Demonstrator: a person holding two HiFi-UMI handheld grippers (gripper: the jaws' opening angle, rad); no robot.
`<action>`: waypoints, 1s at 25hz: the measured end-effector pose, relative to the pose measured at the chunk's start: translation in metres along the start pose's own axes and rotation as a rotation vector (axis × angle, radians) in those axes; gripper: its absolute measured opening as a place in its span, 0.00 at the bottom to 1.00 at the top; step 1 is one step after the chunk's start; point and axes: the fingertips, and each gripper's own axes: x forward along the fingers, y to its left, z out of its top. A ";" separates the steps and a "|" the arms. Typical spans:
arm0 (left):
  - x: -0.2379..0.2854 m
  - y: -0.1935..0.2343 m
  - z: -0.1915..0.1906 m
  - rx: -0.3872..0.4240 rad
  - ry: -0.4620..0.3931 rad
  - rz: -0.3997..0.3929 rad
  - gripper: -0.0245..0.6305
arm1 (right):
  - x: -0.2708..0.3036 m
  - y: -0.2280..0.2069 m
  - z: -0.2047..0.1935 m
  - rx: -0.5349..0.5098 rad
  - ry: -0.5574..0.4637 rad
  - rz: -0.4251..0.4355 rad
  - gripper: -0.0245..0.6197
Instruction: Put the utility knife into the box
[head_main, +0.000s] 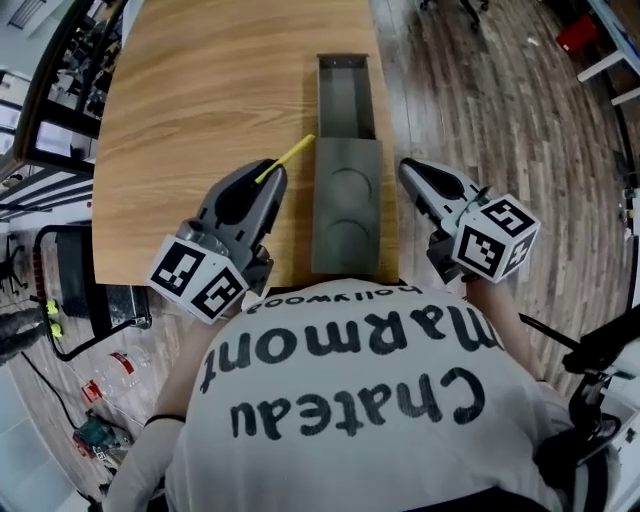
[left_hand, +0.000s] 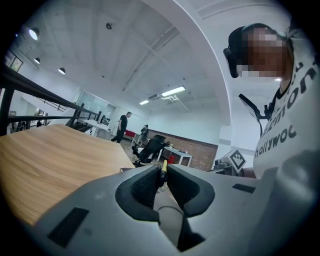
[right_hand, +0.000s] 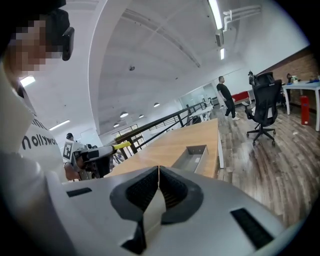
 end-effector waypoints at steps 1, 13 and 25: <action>0.000 0.000 -0.001 -0.003 -0.002 0.012 0.11 | 0.001 -0.003 -0.001 -0.005 0.011 0.001 0.05; 0.018 0.013 -0.027 -0.061 0.052 0.043 0.11 | 0.022 -0.032 -0.007 0.046 0.026 0.031 0.05; 0.049 0.045 -0.025 -0.112 0.078 -0.060 0.11 | 0.059 -0.025 -0.015 0.078 0.061 0.031 0.05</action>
